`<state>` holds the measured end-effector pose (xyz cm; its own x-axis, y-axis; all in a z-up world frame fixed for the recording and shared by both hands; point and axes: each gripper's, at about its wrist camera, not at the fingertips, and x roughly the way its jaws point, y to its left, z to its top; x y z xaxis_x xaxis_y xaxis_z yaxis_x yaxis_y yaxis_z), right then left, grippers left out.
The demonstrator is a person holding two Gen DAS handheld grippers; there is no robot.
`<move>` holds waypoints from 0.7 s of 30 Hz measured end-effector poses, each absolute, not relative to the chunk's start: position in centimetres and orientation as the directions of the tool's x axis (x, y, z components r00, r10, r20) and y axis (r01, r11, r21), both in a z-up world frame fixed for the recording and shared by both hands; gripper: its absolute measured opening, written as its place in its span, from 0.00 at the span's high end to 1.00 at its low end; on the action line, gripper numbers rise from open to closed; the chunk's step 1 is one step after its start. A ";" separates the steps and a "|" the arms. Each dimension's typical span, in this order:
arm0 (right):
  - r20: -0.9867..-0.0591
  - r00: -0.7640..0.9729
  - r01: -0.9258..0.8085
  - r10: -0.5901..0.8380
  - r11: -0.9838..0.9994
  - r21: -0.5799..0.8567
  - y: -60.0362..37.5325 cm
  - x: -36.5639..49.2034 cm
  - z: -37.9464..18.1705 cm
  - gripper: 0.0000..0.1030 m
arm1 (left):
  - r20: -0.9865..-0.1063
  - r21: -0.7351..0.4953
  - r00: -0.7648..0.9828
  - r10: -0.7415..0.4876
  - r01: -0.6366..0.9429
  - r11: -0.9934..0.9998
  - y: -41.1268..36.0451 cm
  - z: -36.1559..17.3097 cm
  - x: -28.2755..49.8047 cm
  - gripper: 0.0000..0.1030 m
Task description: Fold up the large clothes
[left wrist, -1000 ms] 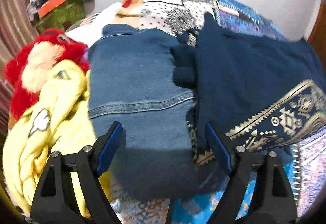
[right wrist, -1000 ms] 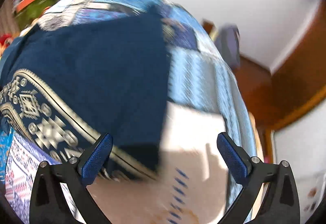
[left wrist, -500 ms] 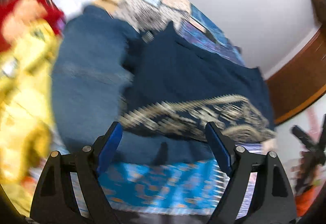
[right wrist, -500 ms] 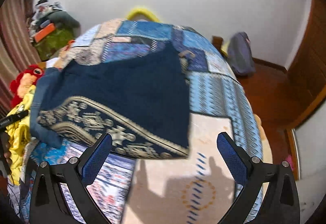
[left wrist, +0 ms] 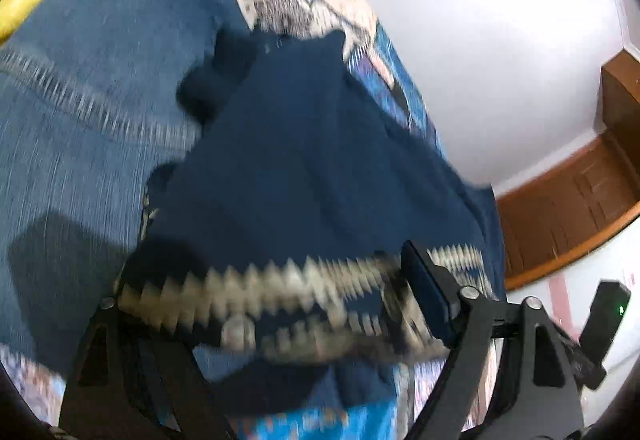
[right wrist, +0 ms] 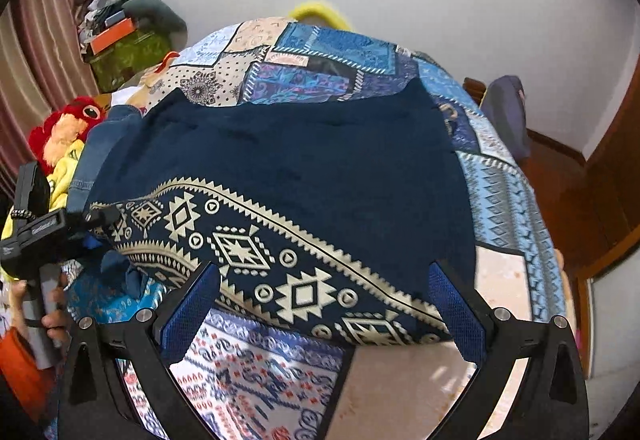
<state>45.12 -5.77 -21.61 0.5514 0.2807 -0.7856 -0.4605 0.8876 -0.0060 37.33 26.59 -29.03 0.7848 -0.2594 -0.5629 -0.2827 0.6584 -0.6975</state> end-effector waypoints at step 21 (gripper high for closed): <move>-0.818 0.457 -0.506 0.349 0.858 0.083 7.7 48.5 -27.1 0.00 | -0.491 -0.475 0.870 0.044 -0.310 0.823 25.4 -16.0 39.0 0.88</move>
<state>48.49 7.71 -27.15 0.4570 0.3488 -0.8182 -0.5063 0.8583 0.0830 39.01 25.39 -15.97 0.8702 0.0440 -0.4907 -0.3097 0.8235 -0.4754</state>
